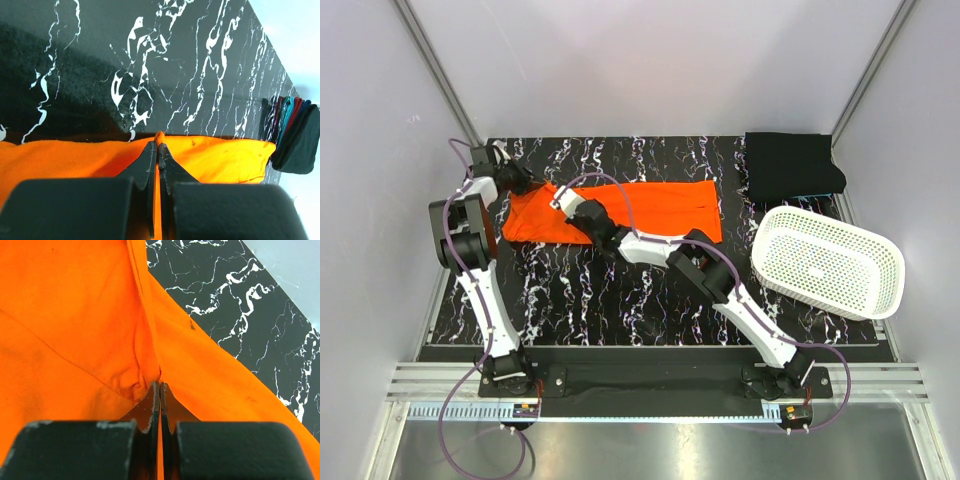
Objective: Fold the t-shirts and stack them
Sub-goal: Fold the tshirt
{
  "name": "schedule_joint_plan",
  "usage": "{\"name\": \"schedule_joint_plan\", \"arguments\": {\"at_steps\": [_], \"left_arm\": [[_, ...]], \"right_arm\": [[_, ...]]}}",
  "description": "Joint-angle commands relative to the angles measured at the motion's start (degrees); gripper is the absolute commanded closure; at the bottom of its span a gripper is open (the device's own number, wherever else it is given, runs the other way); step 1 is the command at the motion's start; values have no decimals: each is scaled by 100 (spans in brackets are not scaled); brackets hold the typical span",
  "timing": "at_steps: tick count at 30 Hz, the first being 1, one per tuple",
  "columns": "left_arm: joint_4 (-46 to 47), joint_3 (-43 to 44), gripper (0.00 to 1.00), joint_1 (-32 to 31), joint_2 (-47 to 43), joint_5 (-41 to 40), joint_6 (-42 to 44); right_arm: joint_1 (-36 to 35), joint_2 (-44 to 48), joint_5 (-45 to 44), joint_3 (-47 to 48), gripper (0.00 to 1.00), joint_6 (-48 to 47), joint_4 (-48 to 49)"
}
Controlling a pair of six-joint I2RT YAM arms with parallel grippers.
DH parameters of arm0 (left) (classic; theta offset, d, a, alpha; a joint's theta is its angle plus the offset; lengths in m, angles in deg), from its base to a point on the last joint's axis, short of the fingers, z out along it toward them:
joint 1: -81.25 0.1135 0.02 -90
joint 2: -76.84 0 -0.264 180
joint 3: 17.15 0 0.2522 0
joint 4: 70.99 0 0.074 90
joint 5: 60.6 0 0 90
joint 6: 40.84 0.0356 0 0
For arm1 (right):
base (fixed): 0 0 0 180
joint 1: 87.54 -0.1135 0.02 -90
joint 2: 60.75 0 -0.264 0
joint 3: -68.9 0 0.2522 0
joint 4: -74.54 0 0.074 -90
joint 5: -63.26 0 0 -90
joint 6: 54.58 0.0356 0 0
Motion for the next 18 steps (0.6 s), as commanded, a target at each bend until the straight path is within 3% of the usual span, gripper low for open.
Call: {"name": "schedule_joint_plan", "arguments": {"at_steps": [1, 11, 18], "left_arm": [[191, 246, 100, -7, -52, 247, 37], [-1048, 537, 100, 28, -245, 238, 292], [-1356, -87, 100, 248, -788, 28, 432]], "right_arm": [[59, 553, -104, -4, 100, 147, 174], [50, 870, 519, -179, 100, 182, -99], [-20, 984, 845, -408, 100, 85, -125]]}}
